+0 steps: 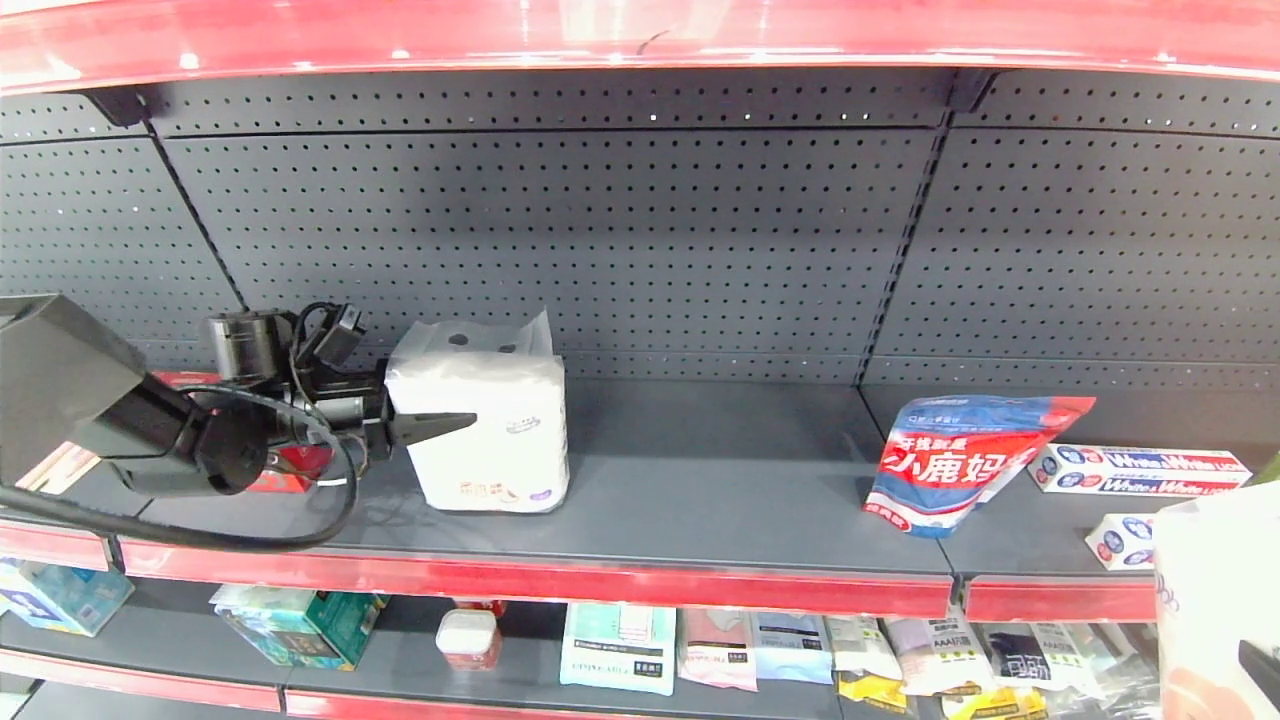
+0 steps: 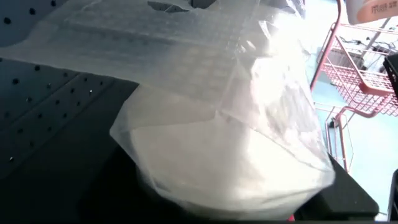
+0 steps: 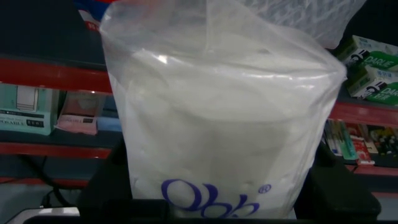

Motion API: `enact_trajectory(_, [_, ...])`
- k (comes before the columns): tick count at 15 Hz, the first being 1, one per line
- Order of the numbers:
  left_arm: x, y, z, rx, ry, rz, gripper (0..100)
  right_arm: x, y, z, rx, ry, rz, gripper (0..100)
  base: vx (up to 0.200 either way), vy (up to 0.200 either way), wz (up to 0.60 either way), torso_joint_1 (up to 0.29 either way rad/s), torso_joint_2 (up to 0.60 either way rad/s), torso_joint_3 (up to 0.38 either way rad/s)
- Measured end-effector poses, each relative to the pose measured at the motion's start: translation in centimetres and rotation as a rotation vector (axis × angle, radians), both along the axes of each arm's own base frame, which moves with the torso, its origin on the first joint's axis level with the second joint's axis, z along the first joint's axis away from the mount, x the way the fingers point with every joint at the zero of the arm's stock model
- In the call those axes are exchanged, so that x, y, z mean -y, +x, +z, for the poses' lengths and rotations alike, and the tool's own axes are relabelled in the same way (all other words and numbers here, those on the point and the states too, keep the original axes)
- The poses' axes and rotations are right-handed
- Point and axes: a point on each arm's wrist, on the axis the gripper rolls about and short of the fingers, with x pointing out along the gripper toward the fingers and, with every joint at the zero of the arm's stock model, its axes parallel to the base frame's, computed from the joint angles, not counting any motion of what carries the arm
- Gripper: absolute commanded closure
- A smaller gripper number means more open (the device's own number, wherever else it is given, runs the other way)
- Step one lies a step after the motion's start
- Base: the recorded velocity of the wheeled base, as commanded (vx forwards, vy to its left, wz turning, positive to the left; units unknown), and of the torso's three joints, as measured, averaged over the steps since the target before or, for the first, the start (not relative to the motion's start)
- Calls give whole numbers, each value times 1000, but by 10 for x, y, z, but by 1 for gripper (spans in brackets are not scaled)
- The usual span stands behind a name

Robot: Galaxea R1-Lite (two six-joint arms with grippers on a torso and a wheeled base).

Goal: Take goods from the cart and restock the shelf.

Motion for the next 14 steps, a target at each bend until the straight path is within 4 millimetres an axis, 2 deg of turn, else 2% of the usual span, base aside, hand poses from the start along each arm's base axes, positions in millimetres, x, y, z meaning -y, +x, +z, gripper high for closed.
enact_trajectory(5, [-4,-21,-4,25,-5,-6,100,0,0,-1,-1,1,-1,100,0,0,0,0,0,0])
enact_trajectory(10, [-4,-26,-12,-3,-7,-7,100,0,0,0,0,1,-1,100,0,0,0,0,0,0])
enact_trajectory(14, [-4,-30,-26,31,-4,-8,100,0,0,-1,-1,1,-2,100,0,0,0,0,0,0])
